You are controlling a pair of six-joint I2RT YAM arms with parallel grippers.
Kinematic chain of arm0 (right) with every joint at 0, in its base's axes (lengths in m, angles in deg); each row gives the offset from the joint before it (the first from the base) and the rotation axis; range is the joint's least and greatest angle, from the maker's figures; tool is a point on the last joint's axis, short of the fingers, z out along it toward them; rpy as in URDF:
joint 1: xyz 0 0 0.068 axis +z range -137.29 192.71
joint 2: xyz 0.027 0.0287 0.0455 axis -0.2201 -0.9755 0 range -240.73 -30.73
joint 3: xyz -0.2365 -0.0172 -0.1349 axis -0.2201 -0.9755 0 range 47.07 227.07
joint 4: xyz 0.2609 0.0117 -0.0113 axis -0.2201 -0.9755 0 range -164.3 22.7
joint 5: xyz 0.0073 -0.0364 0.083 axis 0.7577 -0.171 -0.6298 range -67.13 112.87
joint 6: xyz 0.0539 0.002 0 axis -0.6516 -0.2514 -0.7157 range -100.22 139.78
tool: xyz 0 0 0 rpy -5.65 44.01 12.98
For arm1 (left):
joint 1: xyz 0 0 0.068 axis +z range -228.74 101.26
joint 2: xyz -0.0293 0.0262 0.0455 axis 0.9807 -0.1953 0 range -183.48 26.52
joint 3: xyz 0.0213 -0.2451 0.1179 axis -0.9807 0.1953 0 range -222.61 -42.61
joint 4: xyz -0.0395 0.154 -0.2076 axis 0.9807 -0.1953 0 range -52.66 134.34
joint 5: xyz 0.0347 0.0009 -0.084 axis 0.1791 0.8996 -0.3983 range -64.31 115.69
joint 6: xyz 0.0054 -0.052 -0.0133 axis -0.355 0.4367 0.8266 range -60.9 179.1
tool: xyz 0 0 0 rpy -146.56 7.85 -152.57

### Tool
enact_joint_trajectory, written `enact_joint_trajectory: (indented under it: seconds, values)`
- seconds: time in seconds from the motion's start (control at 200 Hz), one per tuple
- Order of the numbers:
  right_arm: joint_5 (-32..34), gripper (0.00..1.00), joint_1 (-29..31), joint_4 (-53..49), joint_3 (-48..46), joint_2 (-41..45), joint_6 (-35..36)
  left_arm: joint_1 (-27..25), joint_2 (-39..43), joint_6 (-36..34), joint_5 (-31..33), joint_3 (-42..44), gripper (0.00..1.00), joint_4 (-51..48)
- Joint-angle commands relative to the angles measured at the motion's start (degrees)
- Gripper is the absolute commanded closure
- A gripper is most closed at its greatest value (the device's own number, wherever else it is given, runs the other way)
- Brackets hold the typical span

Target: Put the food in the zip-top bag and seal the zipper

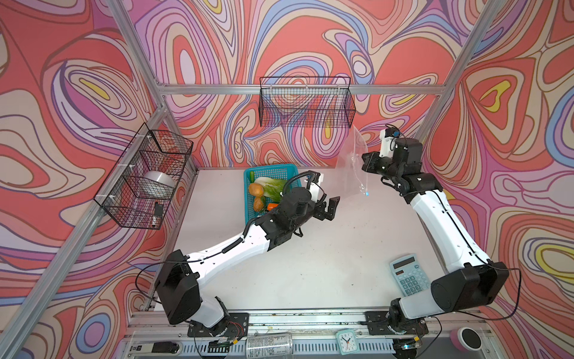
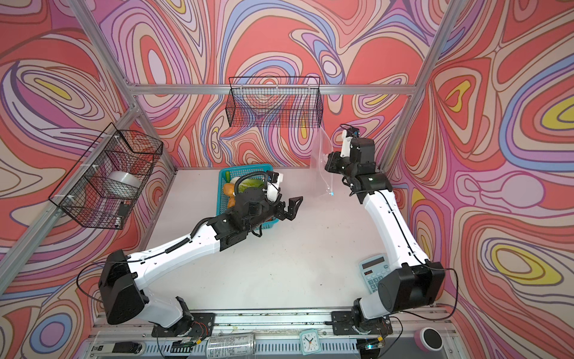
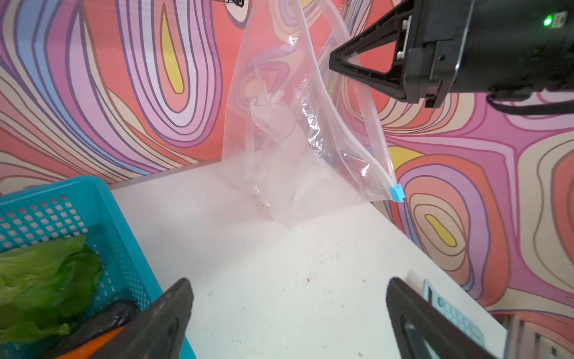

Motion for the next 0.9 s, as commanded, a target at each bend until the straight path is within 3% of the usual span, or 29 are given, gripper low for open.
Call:
enact_joint_trajectory:
  seconds: [0.0, 0.09, 0.19, 0.3, 0.446, 0.641, 0.836, 0.896]
  values:
    - [-10.15, 1.00, -0.01, 3.35, -6.15, -0.21, -1.23, 2.30, -2.37, 7.15, -7.92, -0.76, 0.00, -1.07]
    - [-19.59, 1.00, 0.54, 8.07, -12.20, -0.60, -6.09, 4.12, -5.35, 10.54, -12.29, -2.89, 0.00, -1.81]
    - [-22.36, 1.00, 2.50, 10.65, -16.97, -0.75, -8.41, 5.85, -8.98, 14.13, -16.62, -5.18, 0.00, -2.46]
    - [-22.57, 1.00, 4.00, 9.80, -18.87, -0.48, -7.93, 7.10, -11.85, 16.40, -17.81, -7.28, 0.05, -5.01]
    - [-21.19, 1.00, 4.21, 9.26, -19.68, 0.64, -7.99, 7.20, -13.33, 17.01, -13.79, -8.58, 0.15, -9.56]
    - [-21.35, 1.00, 4.66, 10.52, -20.38, 2.07, -9.00, 7.53, -16.12, 19.69, -13.97, -10.61, 0.30, -9.91]
    - [-21.66, 1.00, 4.80, 11.22, -22.24, 3.35, -9.91, 7.46, -18.66, 20.46, -15.02, -13.08, 0.37, -9.76]
    - [-21.95, 1.00, 4.88, 11.34, -22.77, 3.74, -10.32, 7.47, -19.38, 20.29, -14.89, -13.87, 0.45, -10.44]
